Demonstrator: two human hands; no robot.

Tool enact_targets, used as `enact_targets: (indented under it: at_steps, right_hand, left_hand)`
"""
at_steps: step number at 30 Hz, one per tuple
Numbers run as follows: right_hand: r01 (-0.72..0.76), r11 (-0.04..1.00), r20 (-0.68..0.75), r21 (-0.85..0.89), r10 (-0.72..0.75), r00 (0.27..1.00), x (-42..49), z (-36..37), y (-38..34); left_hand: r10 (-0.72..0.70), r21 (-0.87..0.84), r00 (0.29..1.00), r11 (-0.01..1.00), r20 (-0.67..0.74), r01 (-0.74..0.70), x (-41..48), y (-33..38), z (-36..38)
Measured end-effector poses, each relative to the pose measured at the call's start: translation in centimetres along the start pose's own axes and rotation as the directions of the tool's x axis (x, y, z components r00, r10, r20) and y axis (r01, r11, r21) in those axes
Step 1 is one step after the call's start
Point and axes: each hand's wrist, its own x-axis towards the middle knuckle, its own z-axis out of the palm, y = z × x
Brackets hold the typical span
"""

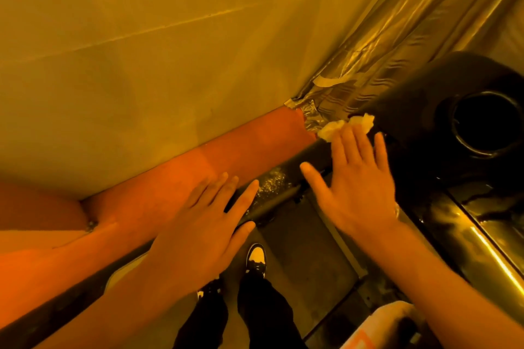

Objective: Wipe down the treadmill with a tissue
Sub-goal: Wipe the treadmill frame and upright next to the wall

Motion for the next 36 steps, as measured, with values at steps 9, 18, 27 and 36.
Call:
enact_targets:
  at_steps: [9, 18, 27, 36]
  right_hand:
    - [-0.069, 0.995, -0.104, -0.073, 0.061, 0.993, -0.5, 0.8, 1.2]
    - [-0.052, 0.997, -0.138, 0.049, 0.058, 0.989, -3.7, 2.8, -2.2]
    - [-0.118, 0.982, -0.115, 0.146, 0.135, 0.984, -4.3, 3.6, -3.9]
    - [-0.076, 0.985, -0.082, 0.158, 0.090, 0.993, -3.6, 2.5, -3.8]
  left_hand:
    - [-0.007, -0.022, 1.000, 1.000, 0.019, 0.007, 0.1, 0.1, -0.4]
    - [0.001, -0.029, 1.000, 1.000, 0.028, 0.000, 0.0, -0.2, -0.7]
    - [-0.002, -0.047, 0.999, 0.999, 0.032, 0.003, 0.1, 0.1, -1.1]
    - [0.008, -0.026, 1.000, 1.000, -0.004, -0.008, 0.0, -0.1, -0.5]
